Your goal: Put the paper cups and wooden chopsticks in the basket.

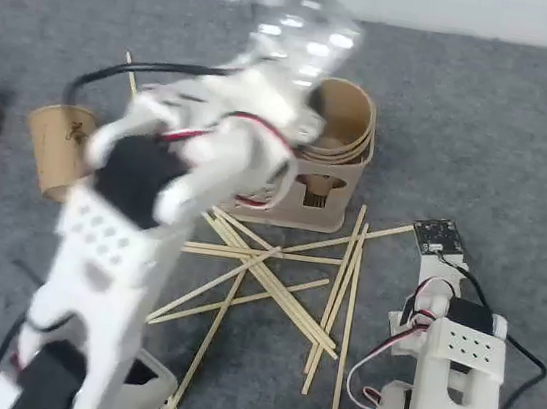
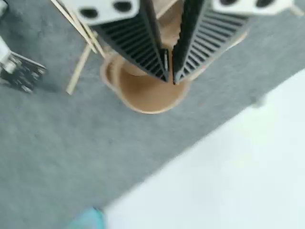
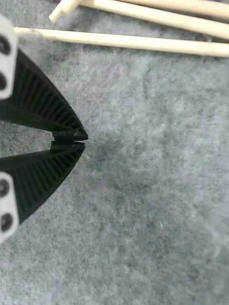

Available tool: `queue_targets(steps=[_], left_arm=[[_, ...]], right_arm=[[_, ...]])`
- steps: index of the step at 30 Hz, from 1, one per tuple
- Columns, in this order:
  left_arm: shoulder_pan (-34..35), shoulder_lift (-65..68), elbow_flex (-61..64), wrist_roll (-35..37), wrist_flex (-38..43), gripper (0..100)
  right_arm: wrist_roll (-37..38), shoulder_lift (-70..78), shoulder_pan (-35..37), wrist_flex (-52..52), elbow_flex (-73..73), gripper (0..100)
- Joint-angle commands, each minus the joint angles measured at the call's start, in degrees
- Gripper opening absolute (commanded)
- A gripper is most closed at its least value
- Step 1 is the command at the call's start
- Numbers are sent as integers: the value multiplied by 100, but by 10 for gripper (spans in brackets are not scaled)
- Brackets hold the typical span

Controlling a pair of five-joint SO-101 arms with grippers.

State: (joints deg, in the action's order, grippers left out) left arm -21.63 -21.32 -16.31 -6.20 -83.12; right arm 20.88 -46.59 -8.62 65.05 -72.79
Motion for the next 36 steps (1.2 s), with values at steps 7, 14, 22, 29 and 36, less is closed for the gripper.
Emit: queue_targets(steps=[7,14,22,29,36], left_arm=[[2514,-185,171,141,-79,13],[3596,809,145,141,149,13],[4492,2303,127,132,1222,13],[4914,3771,-927,158,1196,13],[4448,4018,-2791,378,-598,13]], right_arm=[[-62,-145,48,-127,-70,8],[-62,-136,40,-127,-79,8],[-62,-127,31,-127,-79,8],[-62,-127,40,-127,-79,8],[-62,-127,57,-127,-79,8]])
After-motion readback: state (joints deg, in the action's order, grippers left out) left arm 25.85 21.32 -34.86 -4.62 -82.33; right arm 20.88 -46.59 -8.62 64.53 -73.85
